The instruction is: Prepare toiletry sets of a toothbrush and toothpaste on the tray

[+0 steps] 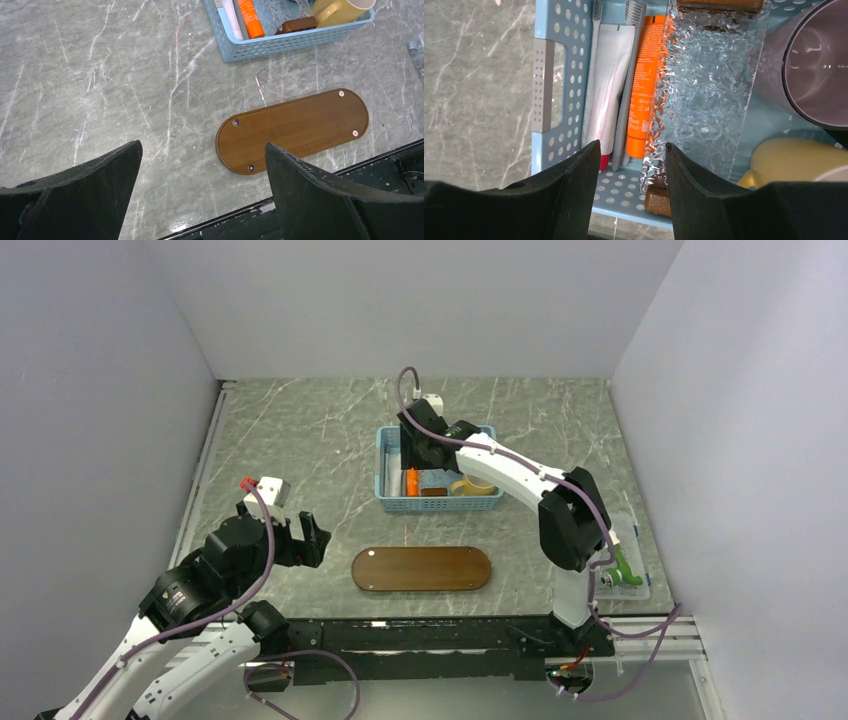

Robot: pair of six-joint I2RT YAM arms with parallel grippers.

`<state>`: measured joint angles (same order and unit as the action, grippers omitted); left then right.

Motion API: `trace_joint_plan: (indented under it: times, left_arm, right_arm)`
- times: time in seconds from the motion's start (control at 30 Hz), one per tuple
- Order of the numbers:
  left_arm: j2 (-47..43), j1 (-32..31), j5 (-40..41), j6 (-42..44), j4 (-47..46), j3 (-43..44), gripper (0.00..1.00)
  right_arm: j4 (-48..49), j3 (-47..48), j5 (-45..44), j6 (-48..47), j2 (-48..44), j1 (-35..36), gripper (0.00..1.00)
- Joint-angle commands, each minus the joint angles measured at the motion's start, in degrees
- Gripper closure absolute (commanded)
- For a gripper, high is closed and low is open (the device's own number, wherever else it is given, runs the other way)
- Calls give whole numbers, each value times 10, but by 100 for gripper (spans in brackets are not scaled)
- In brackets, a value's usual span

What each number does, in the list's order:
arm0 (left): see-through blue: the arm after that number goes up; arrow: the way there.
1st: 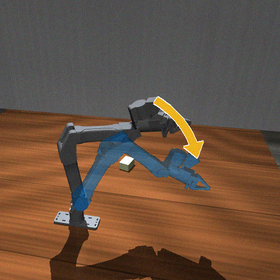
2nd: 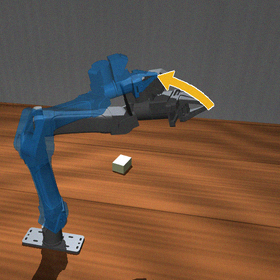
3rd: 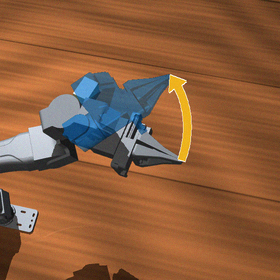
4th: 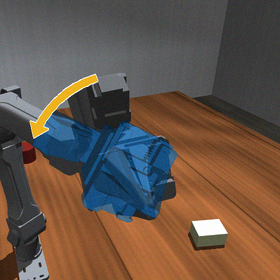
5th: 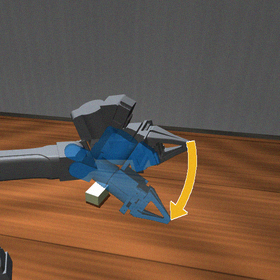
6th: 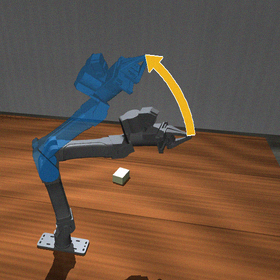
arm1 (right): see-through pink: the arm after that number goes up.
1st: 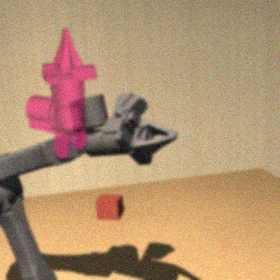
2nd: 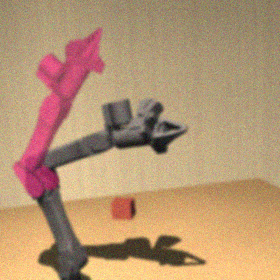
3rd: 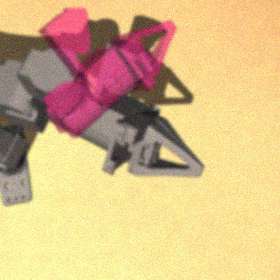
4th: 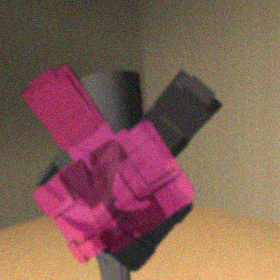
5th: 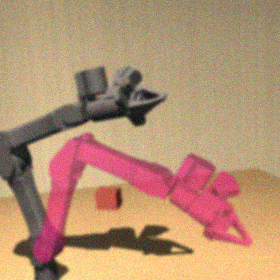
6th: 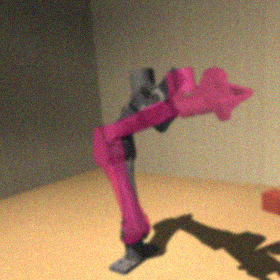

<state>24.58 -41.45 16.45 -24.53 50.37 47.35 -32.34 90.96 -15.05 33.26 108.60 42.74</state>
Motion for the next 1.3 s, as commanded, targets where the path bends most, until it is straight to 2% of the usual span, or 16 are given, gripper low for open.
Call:
trace_joint_plan:
  times: [0.0, 0.37, 1.27]
  left_arm:
    - [-2, -2, -3, 11, -22, -2, 1]
    - [0, -1, -7, 13, -24, -2, 1]
    - [-4, 0, -10, 16, -26, -4, 0]
  right_arm:
    - [-15, 49, -35, 4, 21, 2, 48]
    - [-54, 88, -109, 11, 68, 8, 50]
    - [-72, 135, -138, 16, 143, 9, 51]
